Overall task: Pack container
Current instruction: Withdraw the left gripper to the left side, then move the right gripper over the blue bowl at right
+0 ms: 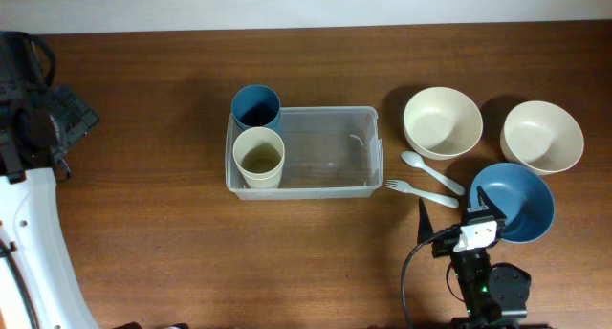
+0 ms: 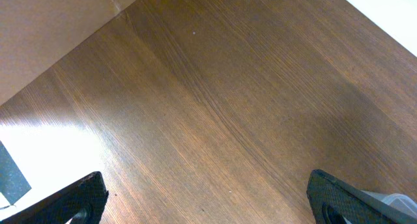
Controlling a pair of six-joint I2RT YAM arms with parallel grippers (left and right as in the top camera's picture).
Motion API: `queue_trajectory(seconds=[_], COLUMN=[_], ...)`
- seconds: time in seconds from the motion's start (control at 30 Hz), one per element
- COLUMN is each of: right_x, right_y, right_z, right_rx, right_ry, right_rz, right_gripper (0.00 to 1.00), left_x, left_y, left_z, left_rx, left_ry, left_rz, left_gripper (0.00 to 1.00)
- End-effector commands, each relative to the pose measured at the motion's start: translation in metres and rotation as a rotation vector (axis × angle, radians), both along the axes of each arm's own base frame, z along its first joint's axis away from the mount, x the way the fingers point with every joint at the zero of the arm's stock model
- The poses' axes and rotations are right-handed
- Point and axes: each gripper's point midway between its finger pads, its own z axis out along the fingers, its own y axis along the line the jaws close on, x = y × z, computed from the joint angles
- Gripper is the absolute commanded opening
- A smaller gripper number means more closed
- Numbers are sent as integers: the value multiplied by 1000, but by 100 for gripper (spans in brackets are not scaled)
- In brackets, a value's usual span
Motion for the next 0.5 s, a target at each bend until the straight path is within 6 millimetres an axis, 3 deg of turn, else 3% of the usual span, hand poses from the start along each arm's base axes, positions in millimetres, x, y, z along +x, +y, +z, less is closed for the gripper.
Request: queue_trajectory(seconds=[0.0,0.13,0.23,0.47], right_x=[-2,-5,-10,-39], right_y=[10,16,18,16], right_z=[0,10,30,102], right_rx=[4,122,193,177], right_ry=[-7,-2,0,100], right_rz=[58,88,92,72], right_gripper=[99,99,99,99], left_x=[0,0,0,0], left_y=[0,0,0,0], left_z=[-4,-4,-4,-4], left_rx=[-15,-15,-15,-15], left_ry=[5,5,5,5], left_rz=[11,11,11,11], left_gripper=[100,100,100,100])
